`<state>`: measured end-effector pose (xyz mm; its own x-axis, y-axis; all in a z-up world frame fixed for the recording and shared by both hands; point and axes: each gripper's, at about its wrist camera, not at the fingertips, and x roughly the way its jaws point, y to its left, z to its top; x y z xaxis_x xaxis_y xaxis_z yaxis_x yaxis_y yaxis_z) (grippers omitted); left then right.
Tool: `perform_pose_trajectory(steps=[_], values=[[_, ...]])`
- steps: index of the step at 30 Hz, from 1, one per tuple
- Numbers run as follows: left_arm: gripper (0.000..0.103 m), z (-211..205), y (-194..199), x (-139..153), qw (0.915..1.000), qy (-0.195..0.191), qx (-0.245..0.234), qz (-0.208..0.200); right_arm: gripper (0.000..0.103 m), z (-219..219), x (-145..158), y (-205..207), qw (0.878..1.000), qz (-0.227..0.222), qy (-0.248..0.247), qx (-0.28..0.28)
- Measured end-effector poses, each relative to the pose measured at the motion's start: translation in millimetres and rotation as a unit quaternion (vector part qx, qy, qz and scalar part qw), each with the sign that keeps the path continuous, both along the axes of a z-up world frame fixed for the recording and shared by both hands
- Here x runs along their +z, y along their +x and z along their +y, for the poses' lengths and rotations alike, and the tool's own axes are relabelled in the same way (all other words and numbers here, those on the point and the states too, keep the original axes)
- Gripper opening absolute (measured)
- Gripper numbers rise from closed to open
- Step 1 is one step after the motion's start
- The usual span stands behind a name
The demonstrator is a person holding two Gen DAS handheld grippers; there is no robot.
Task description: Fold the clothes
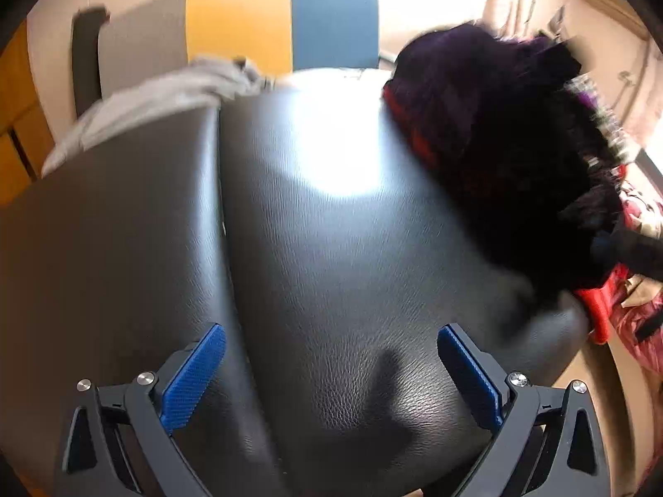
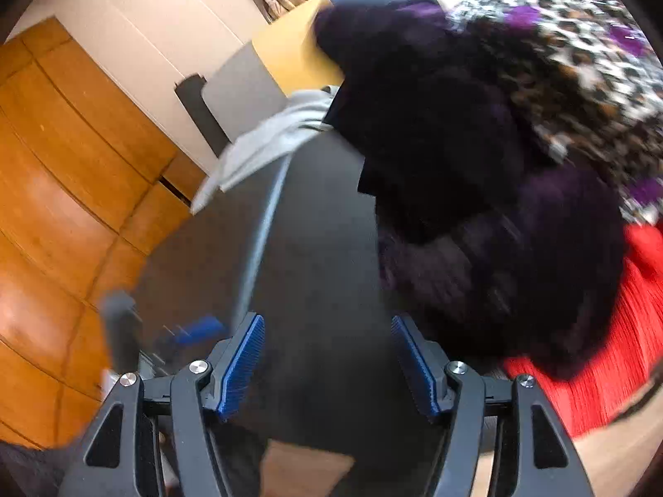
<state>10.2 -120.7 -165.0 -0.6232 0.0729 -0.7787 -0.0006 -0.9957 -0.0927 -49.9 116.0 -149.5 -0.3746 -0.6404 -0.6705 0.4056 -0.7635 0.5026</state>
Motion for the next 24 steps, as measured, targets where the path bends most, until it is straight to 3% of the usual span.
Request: perform_pose_trajectory(steps=[4, 7, 10, 12, 20, 24], values=[[0.103, 2, -12, 31, 0.9981, 0.039, -0.034, 0.036, 0.066, 5, -11, 5, 1.0, -0.005, 0.025, -0.019], [0.103, 5, -27, 39, 0.9974, 0.038, -0.044, 0.043, 0.066, 3, -15, 5, 0.999, 0.0, 0.038, -0.022], [0.103, -5, -43, 33, 0.9969, 0.068, -0.034, 0.021, 0.066, -7, -15, -1, 0.998, 0.012, 0.052, -0.015], [0.103, -8, -53, 27, 0.9955, 0.093, -0.02, 0.005, 0.066, -13, -7, 20, 0.998, 0.022, 0.057, -0.006], [0.103, -10, -109, 8, 0.9945, 0.099, -0.02, -0.028, 0.066, -15, -16, 16, 0.998, 0.014, 0.064, 0.011], [0.096, -10, -114, -3, 0.9902, 0.132, -0.018, -0.043, 0.066, -1, -4, 17, 0.998, 0.024, 0.054, 0.0]])
